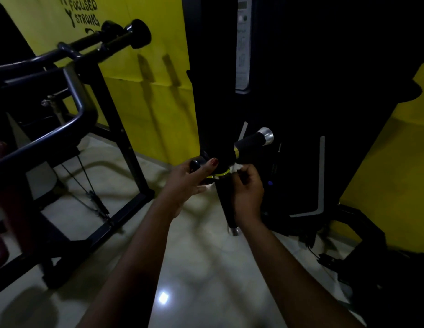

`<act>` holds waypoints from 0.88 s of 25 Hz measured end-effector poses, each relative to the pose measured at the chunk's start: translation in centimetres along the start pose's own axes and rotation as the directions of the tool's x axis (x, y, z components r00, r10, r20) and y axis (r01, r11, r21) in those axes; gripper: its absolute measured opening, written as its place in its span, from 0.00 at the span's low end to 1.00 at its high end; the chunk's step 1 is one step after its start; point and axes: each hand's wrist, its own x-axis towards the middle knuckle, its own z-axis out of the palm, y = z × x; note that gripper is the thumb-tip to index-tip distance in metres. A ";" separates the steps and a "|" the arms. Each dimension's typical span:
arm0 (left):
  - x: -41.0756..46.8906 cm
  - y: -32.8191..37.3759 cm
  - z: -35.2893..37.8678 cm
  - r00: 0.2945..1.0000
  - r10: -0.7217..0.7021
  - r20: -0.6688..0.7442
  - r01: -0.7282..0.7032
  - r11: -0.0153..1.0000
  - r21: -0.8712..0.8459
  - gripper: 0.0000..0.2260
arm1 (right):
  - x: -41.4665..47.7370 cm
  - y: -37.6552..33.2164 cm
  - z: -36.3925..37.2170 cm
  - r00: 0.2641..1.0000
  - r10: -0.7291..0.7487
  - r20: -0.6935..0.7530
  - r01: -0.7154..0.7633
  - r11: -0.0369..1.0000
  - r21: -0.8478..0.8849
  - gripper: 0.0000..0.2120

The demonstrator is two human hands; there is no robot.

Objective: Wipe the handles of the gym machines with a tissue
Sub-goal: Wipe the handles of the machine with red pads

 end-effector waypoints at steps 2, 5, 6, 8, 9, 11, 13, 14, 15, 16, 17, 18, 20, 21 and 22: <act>-0.2 0.4 -0.2 1.000 -0.022 -0.006 0.023 0.998 0.058 0.31 | -1.4 0.4 0.0 0.987 -0.149 -0.062 0.142 0.985 -0.099 0.06; -0.6 0.9 0.0 0.999 -0.042 -0.016 0.043 0.997 0.066 0.25 | -0.9 0.8 0.0 0.997 -0.079 0.007 0.079 0.997 -0.022 0.05; -0.6 1.1 0.1 0.999 -0.044 -0.014 0.045 0.996 0.077 0.21 | 0.7 0.2 0.3 0.990 0.073 0.123 -0.079 0.996 0.048 0.06; -0.7 1.2 0.3 0.999 -0.035 -0.022 0.037 0.996 0.086 0.10 | 4.0 -1.7 0.4 0.850 0.338 0.404 -0.384 0.923 0.034 0.09; -0.7 1.2 0.4 0.999 -0.029 -0.030 0.031 0.996 0.079 0.07 | 5.1 -2.5 0.2 0.755 0.419 0.504 -0.465 0.885 -0.040 0.11; -0.7 1.1 0.6 0.999 -0.015 -0.049 0.019 0.998 0.066 0.04 | 5.9 -3.1 0.2 0.594 0.494 0.635 -0.536 0.832 -0.146 0.11; -0.6 1.2 0.8 0.997 -0.028 -0.068 0.032 0.997 0.067 0.05 | 6.1 -2.3 0.3 0.480 0.517 0.709 -0.631 0.765 -0.131 0.08; -0.6 1.3 0.8 0.997 -0.030 -0.072 0.035 0.997 0.068 0.04 | 6.0 -1.8 0.4 0.474 0.524 0.707 -0.678 0.730 -0.086 0.10; -0.5 1.2 0.8 0.997 -0.026 -0.075 0.031 0.997 0.070 0.03 | 5.8 -1.1 0.4 0.514 0.522 0.681 -0.692 0.721 -0.030 0.14; -0.4 1.3 0.9 0.997 -0.020 -0.079 0.025 0.997 0.073 0.02 | 5.3 -0.4 0.3 0.596 0.491 0.635 -0.655 0.755 0.030 0.16; -0.4 1.3 1.0 0.996 -0.013 -0.084 0.019 0.997 0.072 0.02 | 4.4 0.4 0.0 0.701 0.427 0.571 -0.586 0.801 0.119 0.15; -0.4 1.2 1.0 0.996 -0.009 -0.091 0.015 0.998 0.063 0.04 | 3.2 1.1 -0.3 0.823 0.333 0.460 -0.463 0.863 0.203 0.10; -0.4 1.1 1.1 0.993 -0.017 -0.114 0.023 0.999 0.046 0.12 | 0.0 1.6 -0.9 0.988 0.023 0.155 -0.045 0.989 0.141 0.10; -0.4 1.1 1.1 0.992 -0.024 -0.127 0.030 0.998 0.046 0.14 | -1.5 1.5 -1.1 0.983 -0.169 0.066 0.167 0.985 0.033 0.11; -0.4 1.1 1.1 0.990 -0.031 -0.135 0.037 0.998 0.045 0.14 | -2.3 1.4 -1.2 0.938 -0.346 0.033 0.348 0.935 -0.071 0.10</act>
